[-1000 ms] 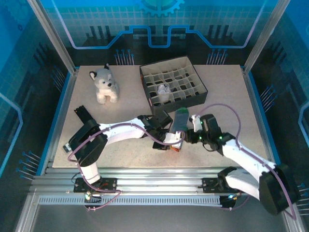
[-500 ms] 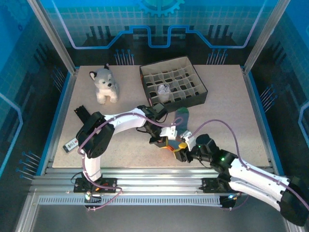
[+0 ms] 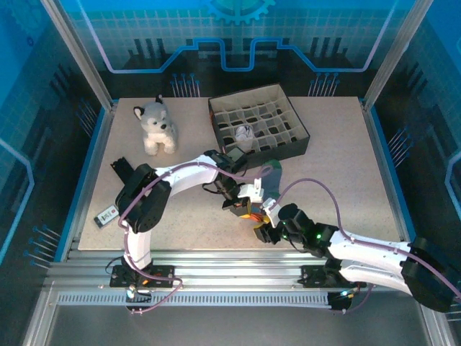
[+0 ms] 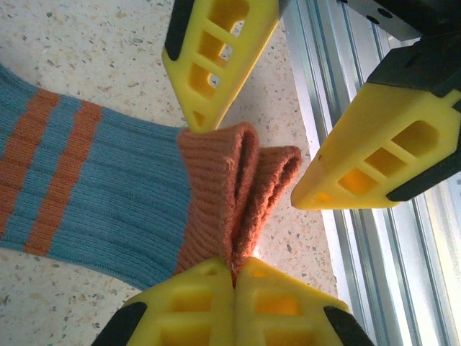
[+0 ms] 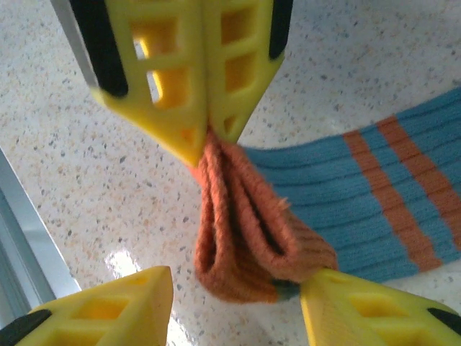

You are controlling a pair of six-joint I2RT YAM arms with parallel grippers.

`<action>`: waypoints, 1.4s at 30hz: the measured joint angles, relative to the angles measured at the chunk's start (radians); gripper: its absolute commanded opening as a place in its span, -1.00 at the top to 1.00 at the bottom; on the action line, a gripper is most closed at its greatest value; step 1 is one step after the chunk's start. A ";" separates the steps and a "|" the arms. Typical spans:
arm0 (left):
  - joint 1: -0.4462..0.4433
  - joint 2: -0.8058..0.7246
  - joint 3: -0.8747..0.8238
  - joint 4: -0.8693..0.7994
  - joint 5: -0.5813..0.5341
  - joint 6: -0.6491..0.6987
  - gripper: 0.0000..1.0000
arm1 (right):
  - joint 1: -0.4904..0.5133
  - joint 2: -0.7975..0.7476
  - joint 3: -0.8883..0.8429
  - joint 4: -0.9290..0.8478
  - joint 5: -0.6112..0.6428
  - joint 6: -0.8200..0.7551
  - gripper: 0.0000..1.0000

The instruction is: Roll the socks

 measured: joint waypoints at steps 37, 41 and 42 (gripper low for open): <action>0.002 -0.002 -0.021 0.045 0.052 -0.048 1.00 | 0.007 0.108 -0.027 0.114 0.005 -0.063 0.78; 0.002 -0.034 -0.091 0.142 0.051 -0.130 1.00 | 0.049 0.125 -0.011 0.130 0.007 -0.063 1.00; 0.002 -0.047 -0.115 0.171 0.051 -0.154 1.00 | 0.055 0.123 -0.011 0.130 0.008 -0.063 1.00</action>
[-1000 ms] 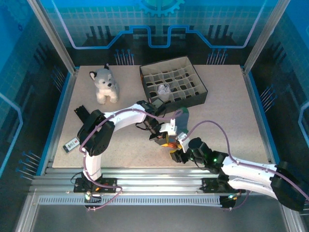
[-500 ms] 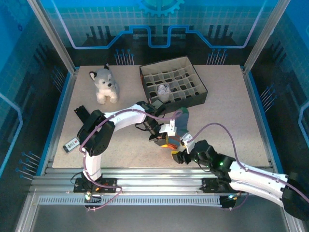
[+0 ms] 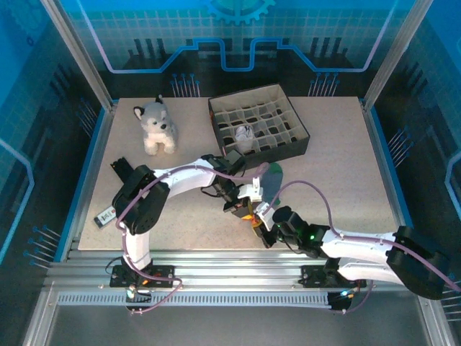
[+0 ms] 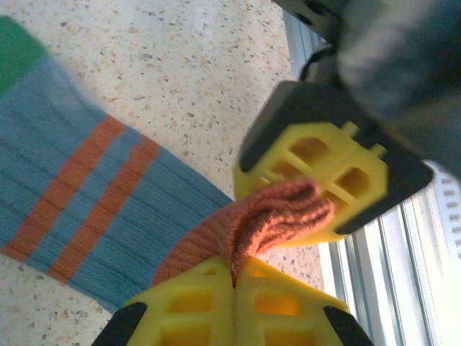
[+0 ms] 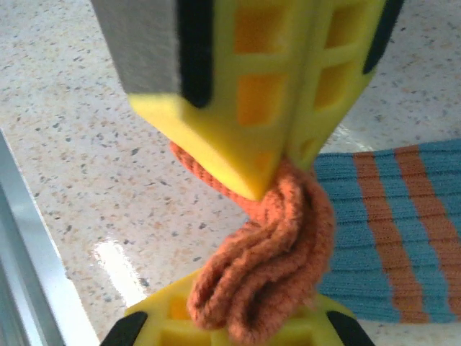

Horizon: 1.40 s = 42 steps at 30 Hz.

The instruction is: Roll the socks

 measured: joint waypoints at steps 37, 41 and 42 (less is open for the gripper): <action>-0.077 -0.386 -0.744 1.144 -0.101 -0.367 -0.06 | -0.186 -0.056 -0.038 -0.140 -0.240 0.287 1.00; -0.110 -0.387 -0.739 1.087 -0.102 -0.282 -0.12 | -0.186 -0.034 -0.008 -0.153 -0.263 0.269 1.00; -0.113 -0.383 -0.737 1.078 -0.102 -0.270 -0.14 | -0.186 -0.031 -0.003 -0.157 -0.264 0.264 1.00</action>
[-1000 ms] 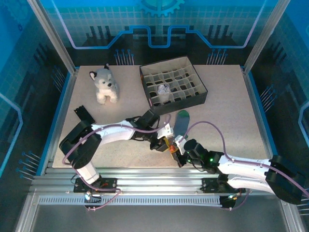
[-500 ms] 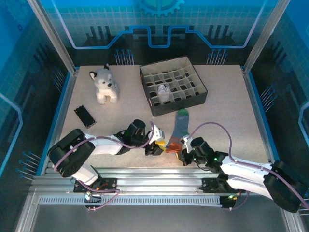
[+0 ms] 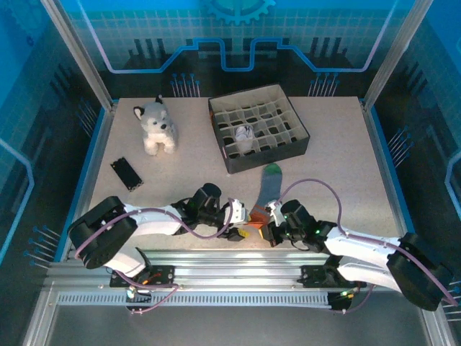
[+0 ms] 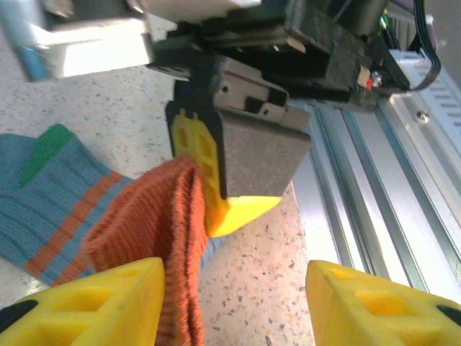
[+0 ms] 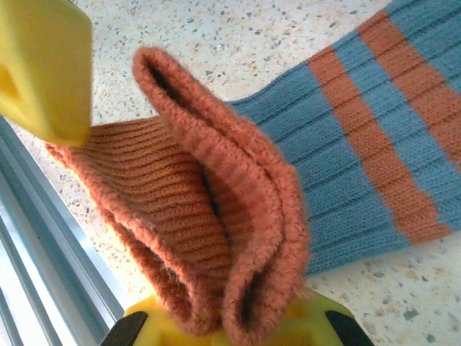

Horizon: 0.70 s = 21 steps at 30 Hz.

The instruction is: Roll the socks

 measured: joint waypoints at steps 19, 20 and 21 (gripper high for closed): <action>-0.020 0.086 0.034 -0.012 -0.133 0.068 -0.93 | 0.050 0.072 0.057 -0.055 -0.013 -0.078 1.00; -0.020 0.089 0.036 -0.016 -0.131 0.073 -0.83 | 0.051 0.073 0.057 -0.055 -0.008 -0.079 1.00; -0.020 0.089 0.039 -0.022 -0.126 0.077 -0.70 | 0.053 0.073 0.057 -0.055 -0.005 -0.079 1.00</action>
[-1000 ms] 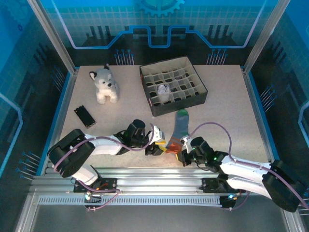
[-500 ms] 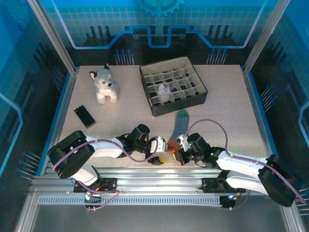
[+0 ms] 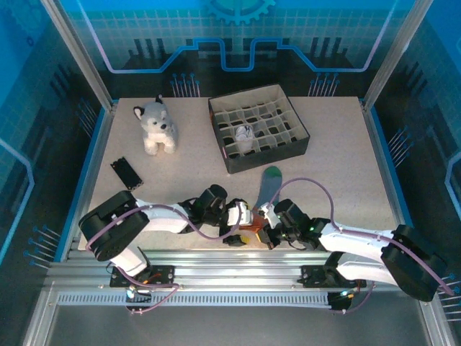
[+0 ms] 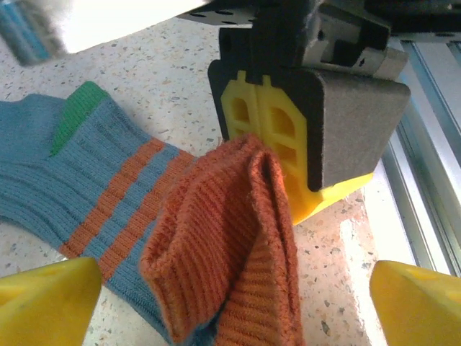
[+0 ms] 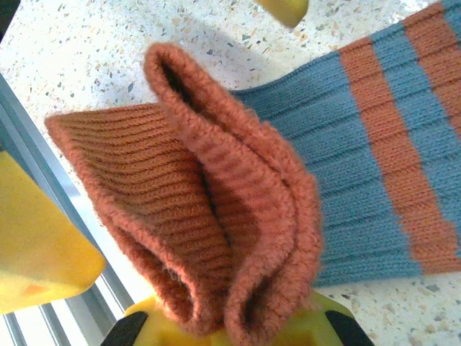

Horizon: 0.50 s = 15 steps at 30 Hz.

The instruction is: Roll the socks

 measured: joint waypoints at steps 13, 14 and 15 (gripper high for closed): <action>0.027 -0.003 0.043 -0.113 0.113 -0.021 0.44 | -0.009 -0.011 0.041 -0.098 0.034 0.017 1.00; 0.029 -0.004 0.048 -0.124 0.117 -0.030 0.47 | -0.016 -0.010 0.050 -0.114 0.034 0.021 1.00; 0.029 -0.006 0.053 -0.137 0.121 -0.042 0.49 | -0.026 -0.008 0.061 -0.132 0.034 0.026 1.00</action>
